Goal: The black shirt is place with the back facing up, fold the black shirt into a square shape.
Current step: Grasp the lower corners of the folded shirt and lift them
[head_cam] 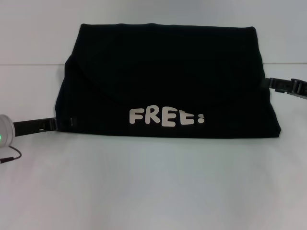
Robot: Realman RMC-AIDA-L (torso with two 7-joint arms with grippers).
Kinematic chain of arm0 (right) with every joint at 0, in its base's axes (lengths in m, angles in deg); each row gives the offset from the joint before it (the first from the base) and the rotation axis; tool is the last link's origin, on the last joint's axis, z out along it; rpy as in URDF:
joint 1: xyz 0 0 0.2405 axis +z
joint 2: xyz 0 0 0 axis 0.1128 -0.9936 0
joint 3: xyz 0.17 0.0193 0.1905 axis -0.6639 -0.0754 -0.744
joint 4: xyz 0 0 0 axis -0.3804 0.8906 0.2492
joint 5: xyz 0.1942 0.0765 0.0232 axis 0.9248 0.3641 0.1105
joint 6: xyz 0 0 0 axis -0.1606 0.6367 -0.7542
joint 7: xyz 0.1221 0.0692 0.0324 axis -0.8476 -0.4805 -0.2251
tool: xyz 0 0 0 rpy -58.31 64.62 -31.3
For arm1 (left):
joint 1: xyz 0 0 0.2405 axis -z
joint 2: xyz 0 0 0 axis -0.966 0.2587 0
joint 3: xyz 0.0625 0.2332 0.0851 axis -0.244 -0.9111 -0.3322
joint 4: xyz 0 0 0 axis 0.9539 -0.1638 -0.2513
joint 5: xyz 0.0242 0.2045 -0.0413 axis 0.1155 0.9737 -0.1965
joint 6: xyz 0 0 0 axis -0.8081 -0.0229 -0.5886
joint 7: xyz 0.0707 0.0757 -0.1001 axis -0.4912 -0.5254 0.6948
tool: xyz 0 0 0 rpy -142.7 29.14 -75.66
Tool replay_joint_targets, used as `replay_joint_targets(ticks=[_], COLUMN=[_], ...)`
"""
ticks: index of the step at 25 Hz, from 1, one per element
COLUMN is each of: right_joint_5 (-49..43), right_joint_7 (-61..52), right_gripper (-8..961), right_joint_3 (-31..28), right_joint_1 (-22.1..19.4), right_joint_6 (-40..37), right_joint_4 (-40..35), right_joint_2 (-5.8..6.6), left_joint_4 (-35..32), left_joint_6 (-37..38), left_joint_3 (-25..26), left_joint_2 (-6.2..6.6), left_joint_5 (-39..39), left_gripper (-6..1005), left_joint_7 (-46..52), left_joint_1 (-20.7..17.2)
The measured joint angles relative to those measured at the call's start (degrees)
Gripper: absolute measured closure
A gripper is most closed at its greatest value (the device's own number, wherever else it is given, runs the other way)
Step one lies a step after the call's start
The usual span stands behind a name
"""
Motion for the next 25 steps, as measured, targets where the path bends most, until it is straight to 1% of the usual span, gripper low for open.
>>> replay_joint_targets(ticks=[4,9,12,15,18,20,23,25], right_joint_5=[0.0,-0.2,-0.2,-0.2,-0.3,-0.4,-1.3,-2.7], right_joint_7=[0.0,0.0,0.0,-0.4,-0.5,-0.8,-3.0,-4.8], right_gripper=[187,186,187,188,188,189,189,190], right_joint_3=[0.0,0.0,0.5,2.6,5.4,6.8,8.7,9.9], right_joint_1=[0.0,0.0,0.0,-0.2,-0.5,-0.7,-0.9,-0.9], right_joint_6=[0.0,0.0,-0.1,0.0,0.3,0.4,0.5,0.6], right_joint_4=[-0.1,-0.1,-0.2,-0.2,-0.1,0.1,0.2,0.0], right_joint_2=[0.00,0.04,0.18,0.53,1.05,1.62,2.17,2.33], left_joint_4=[0.0,0.0,0.0,0.0,0.0,0.0,-0.3,-0.8], left_joint_6=[-0.4,-1.1,-1.4,-1.5,-1.5,-1.4,0.1,1.8], left_joint_3=[0.0,-0.1,-0.2,-0.6,-0.9,-0.9,-1.0,-1.0], left_joint_2=[0.01,0.01,0.01,0.01,0.01,0.01,0.01,0.11], left_joint_5=[0.7,0.7,0.8,0.8,0.8,0.8,0.8,1.1], left_gripper=[267,503,608,714,868,970,1001,1001], left_joint_7=[0.0,0.0,0.0,0.0,0.0,0.0,0.0,0.0], left_joint_1=[0.1,0.1,0.1,0.1,0.1,0.1,0.1,0.2])
